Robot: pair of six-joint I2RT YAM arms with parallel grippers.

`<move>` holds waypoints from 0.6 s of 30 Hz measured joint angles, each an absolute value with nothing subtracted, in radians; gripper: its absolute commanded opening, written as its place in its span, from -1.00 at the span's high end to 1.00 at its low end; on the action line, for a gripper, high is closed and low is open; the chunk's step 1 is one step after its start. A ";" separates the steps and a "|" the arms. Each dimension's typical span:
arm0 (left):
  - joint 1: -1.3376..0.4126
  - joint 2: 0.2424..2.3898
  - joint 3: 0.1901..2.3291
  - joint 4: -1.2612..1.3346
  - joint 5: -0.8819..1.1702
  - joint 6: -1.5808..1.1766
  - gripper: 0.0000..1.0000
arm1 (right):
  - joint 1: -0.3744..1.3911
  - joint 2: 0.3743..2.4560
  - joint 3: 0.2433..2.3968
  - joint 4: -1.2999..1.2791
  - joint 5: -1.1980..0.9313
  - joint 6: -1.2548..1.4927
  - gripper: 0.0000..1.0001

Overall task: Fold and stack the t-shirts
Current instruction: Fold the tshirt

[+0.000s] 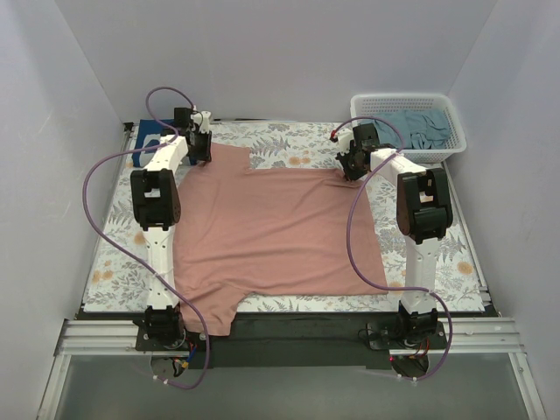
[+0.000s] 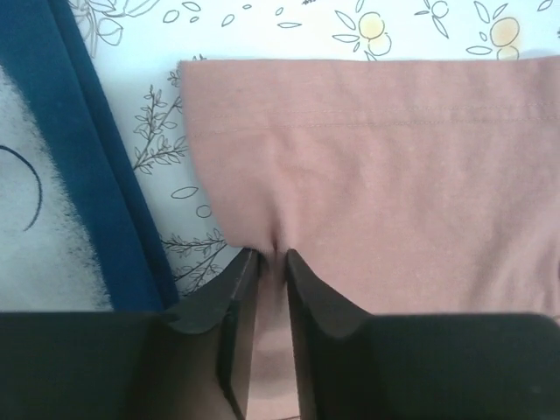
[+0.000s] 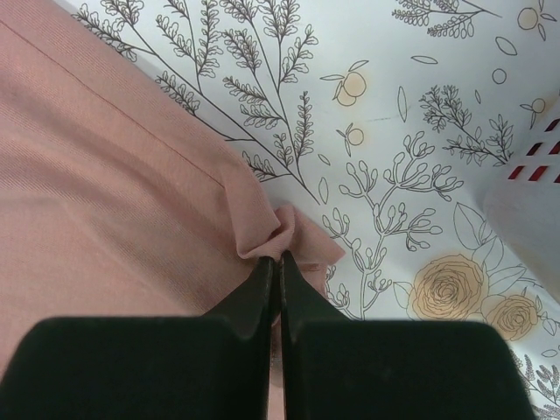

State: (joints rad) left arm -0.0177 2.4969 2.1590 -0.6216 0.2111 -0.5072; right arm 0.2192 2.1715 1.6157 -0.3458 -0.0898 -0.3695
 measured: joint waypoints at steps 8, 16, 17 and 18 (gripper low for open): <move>-0.009 2.452 2.069 -0.573 0.266 -0.511 1.00 | 0.219 2.158 1.616 -0.377 -0.101 -0.393 0.97; 0.039 2.253 1.842 -0.482 0.341 -0.509 1.00 | 0.219 2.083 1.607 -0.394 -0.110 -0.444 0.97; 0.049 2.223 1.823 -0.466 0.352 -0.508 1.00 | 0.219 2.070 1.604 -0.395 -0.112 -0.451 0.97; 0.054 2.207 1.816 -0.459 0.360 -0.506 1.00 | 0.219 2.055 1.597 -0.392 -0.115 -0.459 0.97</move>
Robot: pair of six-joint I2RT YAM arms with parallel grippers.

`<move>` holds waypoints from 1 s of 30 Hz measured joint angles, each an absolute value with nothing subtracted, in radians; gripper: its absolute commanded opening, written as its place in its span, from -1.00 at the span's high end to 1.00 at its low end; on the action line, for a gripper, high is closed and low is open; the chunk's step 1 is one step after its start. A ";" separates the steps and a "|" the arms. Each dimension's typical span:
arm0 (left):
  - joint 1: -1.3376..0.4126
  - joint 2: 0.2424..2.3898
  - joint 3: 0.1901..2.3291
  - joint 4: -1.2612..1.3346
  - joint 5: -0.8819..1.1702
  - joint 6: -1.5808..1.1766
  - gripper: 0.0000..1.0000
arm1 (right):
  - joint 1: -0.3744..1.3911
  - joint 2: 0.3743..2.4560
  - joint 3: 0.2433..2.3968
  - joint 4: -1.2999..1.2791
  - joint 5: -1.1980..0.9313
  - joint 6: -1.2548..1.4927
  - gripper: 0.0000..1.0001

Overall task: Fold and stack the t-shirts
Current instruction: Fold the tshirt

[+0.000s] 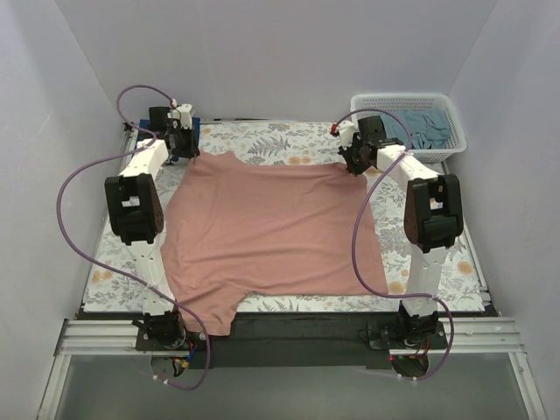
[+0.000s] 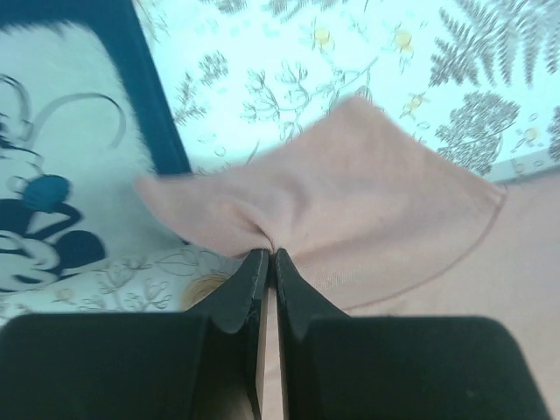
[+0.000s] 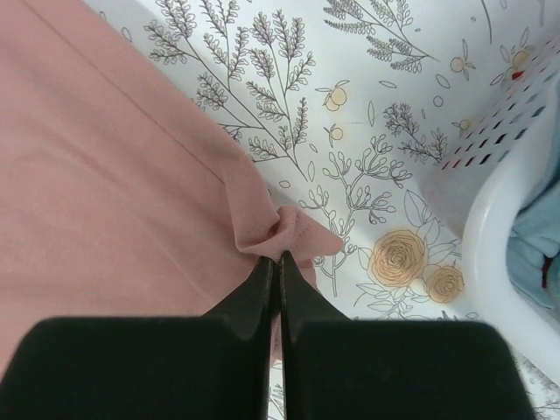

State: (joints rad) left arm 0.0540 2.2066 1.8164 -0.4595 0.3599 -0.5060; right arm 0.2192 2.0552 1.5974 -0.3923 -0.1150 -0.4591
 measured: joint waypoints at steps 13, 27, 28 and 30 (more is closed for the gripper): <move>0.077 2.001 1.594 -0.391 0.416 -0.442 1.00 | 0.220 1.951 1.497 -0.383 -0.141 -0.568 0.97; 0.077 1.655 1.246 -0.361 0.394 -0.368 1.00 | 0.220 1.817 1.337 -0.374 -0.198 -0.707 0.97; 0.077 1.641 1.227 -0.360 0.390 -0.365 1.00 | 0.220 1.813 1.328 -0.372 -0.200 -0.715 0.97; 0.077 1.616 1.185 -0.357 0.380 -0.362 1.00 | 0.220 1.806 1.311 -0.371 -0.207 -0.730 0.97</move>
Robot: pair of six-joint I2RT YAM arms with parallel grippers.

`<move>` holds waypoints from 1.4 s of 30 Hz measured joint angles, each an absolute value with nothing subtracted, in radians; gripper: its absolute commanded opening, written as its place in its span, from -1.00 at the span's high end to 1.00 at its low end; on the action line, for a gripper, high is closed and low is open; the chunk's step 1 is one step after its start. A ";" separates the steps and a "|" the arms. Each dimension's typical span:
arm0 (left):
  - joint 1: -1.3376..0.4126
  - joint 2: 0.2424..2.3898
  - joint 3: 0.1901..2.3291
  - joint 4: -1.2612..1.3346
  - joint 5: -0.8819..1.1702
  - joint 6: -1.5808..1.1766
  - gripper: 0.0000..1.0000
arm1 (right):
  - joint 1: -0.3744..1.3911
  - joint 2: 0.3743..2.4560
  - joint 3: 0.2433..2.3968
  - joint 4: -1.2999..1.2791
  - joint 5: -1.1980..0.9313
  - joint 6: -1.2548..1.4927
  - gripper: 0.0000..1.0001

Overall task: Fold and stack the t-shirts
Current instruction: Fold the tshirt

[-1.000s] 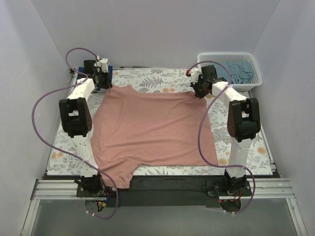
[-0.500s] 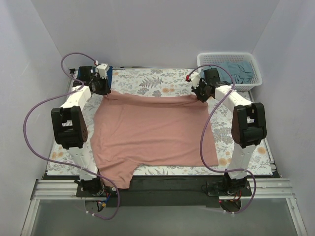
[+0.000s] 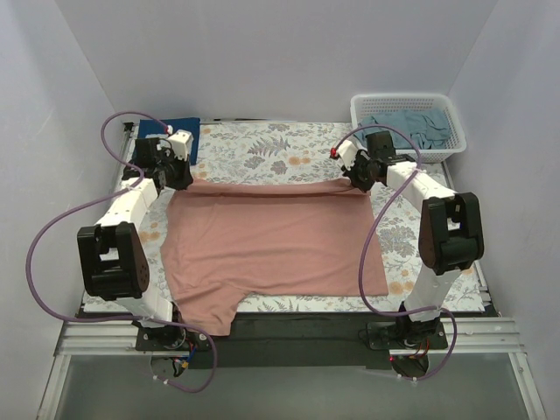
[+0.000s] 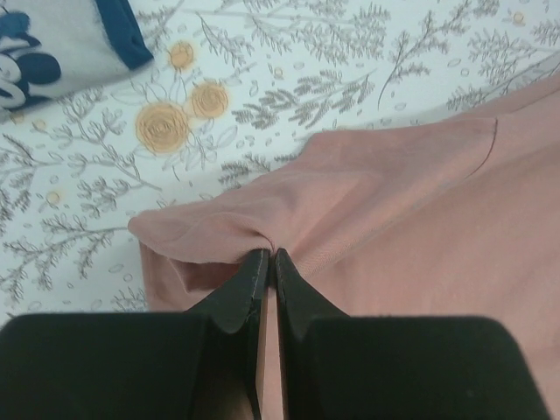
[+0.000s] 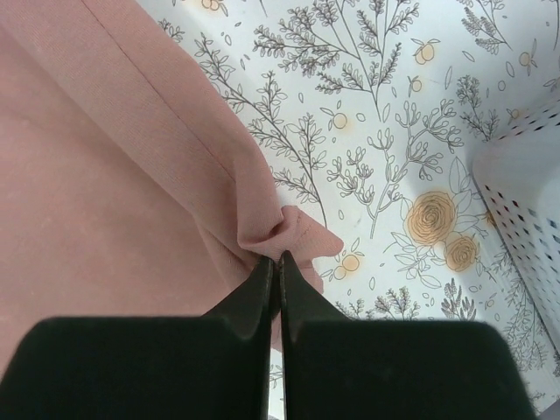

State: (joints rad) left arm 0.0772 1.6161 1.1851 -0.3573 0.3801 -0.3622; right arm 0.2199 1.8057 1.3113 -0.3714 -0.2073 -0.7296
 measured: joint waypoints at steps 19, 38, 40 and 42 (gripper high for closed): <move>0.077 1.506 1.017 -0.411 0.318 -0.353 1.00 | 0.220 1.727 1.175 -0.364 -0.231 -0.791 0.97; 0.077 1.468 1.004 -0.475 0.310 -0.304 1.00 | 0.220 1.638 1.080 -0.364 -0.231 -0.828 0.97; 0.077 1.468 0.986 -0.487 0.310 -0.303 1.00 | 0.220 1.638 1.075 -0.363 -0.228 -0.833 0.97; 0.077 1.469 0.972 -0.492 0.308 -0.306 1.00 | 0.220 1.641 1.075 -0.362 -0.226 -0.835 0.97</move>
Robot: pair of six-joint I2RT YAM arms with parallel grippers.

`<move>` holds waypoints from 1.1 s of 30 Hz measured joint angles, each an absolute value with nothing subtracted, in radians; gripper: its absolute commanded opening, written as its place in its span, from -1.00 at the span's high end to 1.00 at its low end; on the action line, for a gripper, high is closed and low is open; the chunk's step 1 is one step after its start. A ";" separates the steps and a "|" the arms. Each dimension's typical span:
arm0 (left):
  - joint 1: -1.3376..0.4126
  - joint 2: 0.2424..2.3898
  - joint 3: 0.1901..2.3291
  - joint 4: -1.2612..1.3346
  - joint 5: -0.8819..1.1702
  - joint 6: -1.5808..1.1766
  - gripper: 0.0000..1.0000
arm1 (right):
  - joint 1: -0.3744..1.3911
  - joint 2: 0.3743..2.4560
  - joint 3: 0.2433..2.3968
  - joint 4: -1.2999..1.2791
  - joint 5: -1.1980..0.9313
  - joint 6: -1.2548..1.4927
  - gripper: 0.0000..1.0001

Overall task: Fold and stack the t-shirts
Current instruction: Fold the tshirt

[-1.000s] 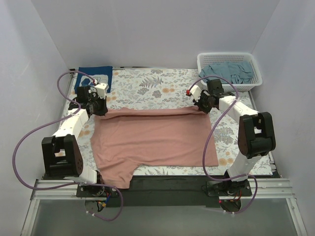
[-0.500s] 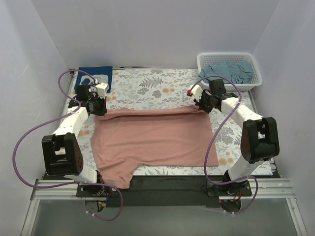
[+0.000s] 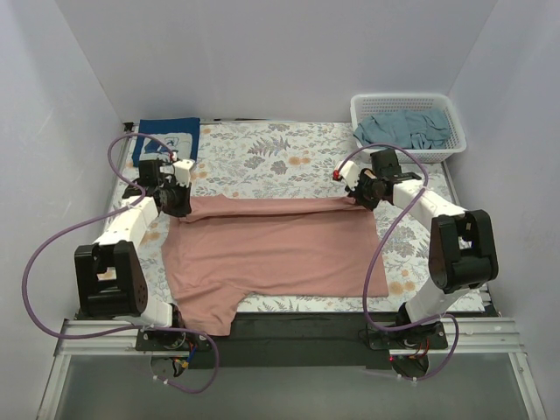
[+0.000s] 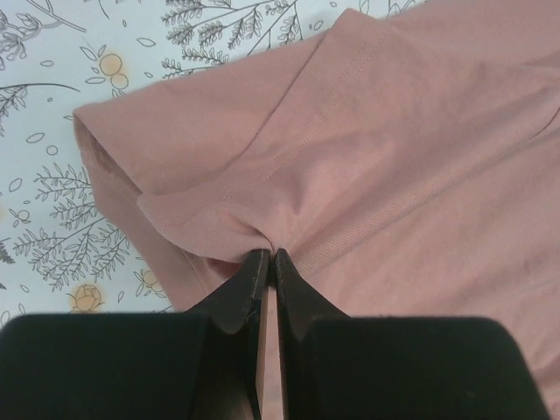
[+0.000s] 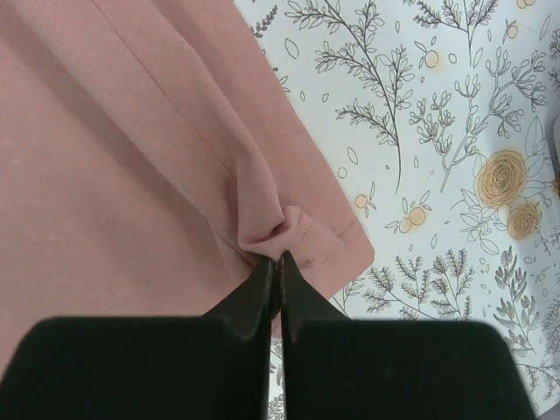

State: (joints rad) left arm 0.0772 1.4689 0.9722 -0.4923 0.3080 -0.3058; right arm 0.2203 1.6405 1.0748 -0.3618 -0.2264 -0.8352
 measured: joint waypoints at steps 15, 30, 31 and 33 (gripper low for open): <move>0.077 1.481 0.919 -0.517 0.310 -0.278 0.85 | 0.220 1.656 1.033 -0.342 -0.213 -0.863 0.34; 0.081 1.441 1.011 -0.727 0.381 -0.155 0.14 | 0.220 1.608 1.176 -0.478 -0.172 -0.888 -0.27; 0.080 1.465 1.052 -0.727 0.390 -0.160 0.12 | 0.220 1.634 1.224 -0.498 -0.182 -0.884 -0.27; 0.081 1.524 1.133 -0.728 0.410 -0.165 0.08 | 0.220 1.694 1.306 -0.530 -0.200 -0.878 -0.28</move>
